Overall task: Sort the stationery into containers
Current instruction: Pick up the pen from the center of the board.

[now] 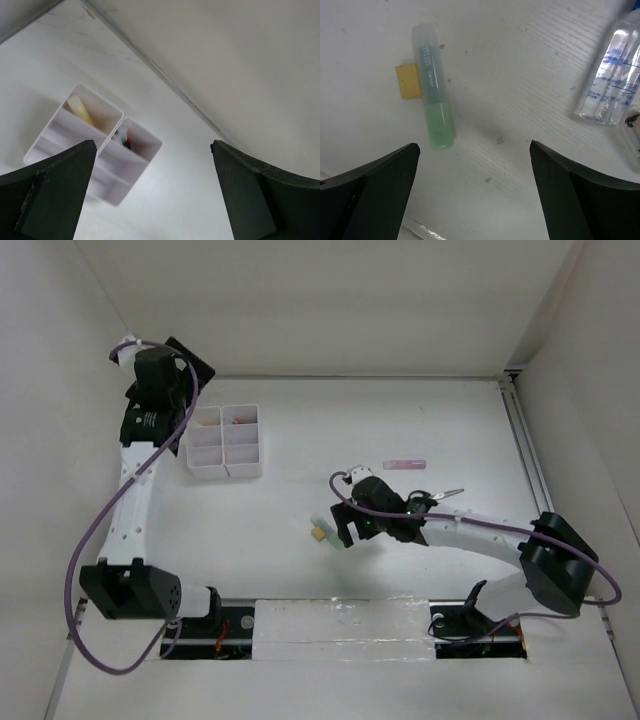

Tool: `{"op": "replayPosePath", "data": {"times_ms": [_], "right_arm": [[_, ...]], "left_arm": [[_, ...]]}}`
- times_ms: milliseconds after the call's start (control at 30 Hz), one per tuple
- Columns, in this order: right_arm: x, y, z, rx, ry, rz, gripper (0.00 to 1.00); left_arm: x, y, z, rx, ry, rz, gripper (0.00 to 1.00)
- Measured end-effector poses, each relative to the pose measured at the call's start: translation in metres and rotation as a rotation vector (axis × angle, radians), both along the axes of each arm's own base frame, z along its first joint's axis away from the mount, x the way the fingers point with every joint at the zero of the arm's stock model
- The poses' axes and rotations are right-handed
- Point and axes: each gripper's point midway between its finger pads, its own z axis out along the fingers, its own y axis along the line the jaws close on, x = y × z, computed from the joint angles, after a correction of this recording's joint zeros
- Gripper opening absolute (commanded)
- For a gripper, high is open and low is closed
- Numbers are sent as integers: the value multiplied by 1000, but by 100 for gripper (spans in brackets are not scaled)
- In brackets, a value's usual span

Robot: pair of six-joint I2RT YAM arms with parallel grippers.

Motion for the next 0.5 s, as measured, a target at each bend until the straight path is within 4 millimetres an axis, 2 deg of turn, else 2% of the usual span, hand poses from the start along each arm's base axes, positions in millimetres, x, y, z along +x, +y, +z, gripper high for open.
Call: {"op": "replayPosePath", "data": {"times_ms": [167, 300, 500], "right_arm": [[-6, 6, -32, -72, 68, 25, 91], [-10, 12, -52, -114, 101, 49, 91], [-5, 26, -52, -105, 90, 65, 83]], "left_arm": [[-43, -19, -31, 13, 75, -135, 100], [-54, -27, -50, 31, 128, -207, 100], [-60, -36, -61, 44, 155, -277, 100]]}}
